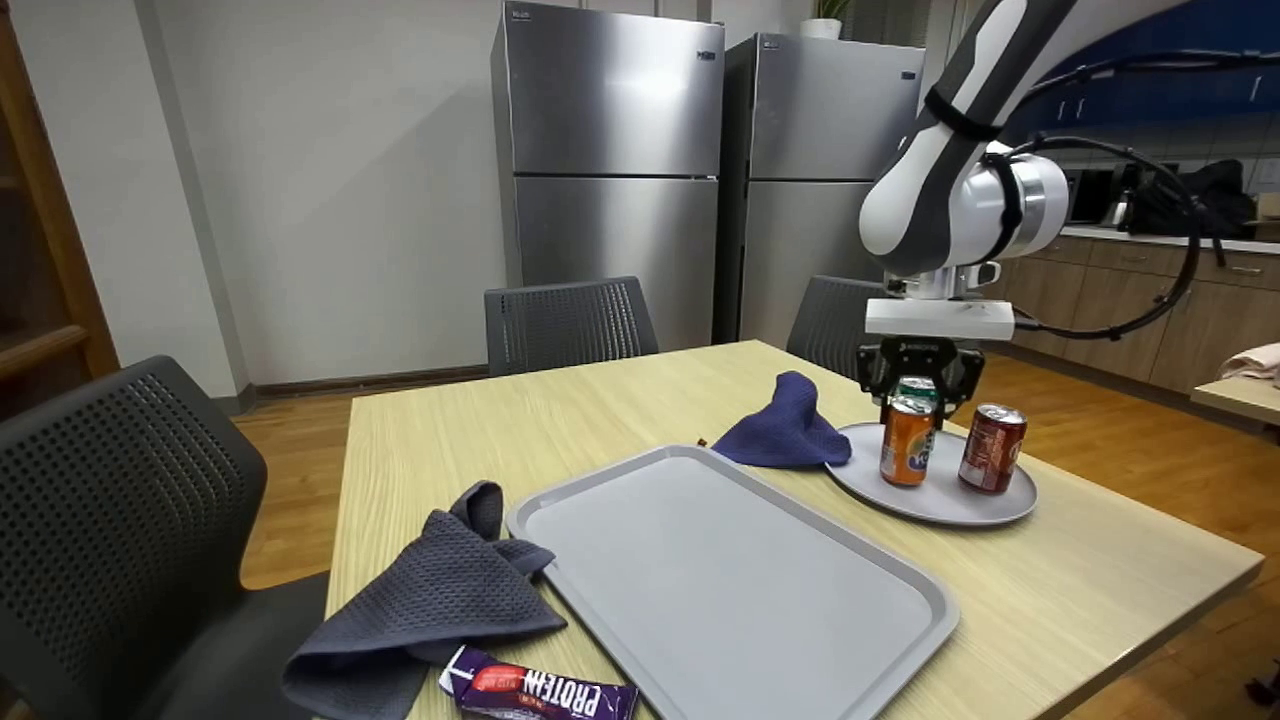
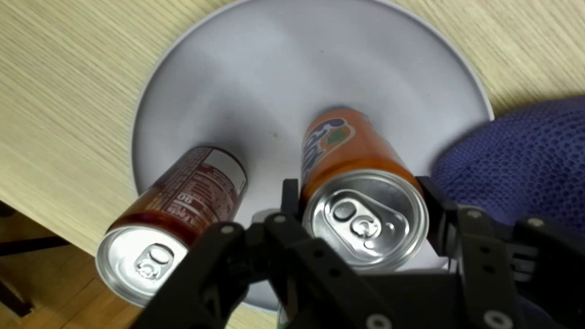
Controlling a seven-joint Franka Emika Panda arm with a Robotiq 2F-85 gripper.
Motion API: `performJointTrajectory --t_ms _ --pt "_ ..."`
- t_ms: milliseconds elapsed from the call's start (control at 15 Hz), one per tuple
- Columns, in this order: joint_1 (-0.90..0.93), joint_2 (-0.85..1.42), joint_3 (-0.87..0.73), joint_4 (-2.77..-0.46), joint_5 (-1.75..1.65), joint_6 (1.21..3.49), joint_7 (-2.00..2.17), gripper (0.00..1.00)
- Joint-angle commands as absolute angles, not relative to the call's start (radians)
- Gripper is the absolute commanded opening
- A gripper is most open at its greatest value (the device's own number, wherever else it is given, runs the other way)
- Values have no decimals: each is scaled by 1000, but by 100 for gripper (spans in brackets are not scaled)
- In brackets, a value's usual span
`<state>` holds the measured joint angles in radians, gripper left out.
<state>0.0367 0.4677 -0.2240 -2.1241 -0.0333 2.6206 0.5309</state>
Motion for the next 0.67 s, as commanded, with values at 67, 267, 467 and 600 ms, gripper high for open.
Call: performJointTrajectory --t_ms 67,267,467,600 --pt "28 336 -200 -2193 -24 2606 440 38" --pt "33 293 -171 -2208 -21 2595 402 38" --pt "27 267 -123 -2220 -1 2593 347 38" --pt "35 259 -93 -2223 0 2588 323 38"
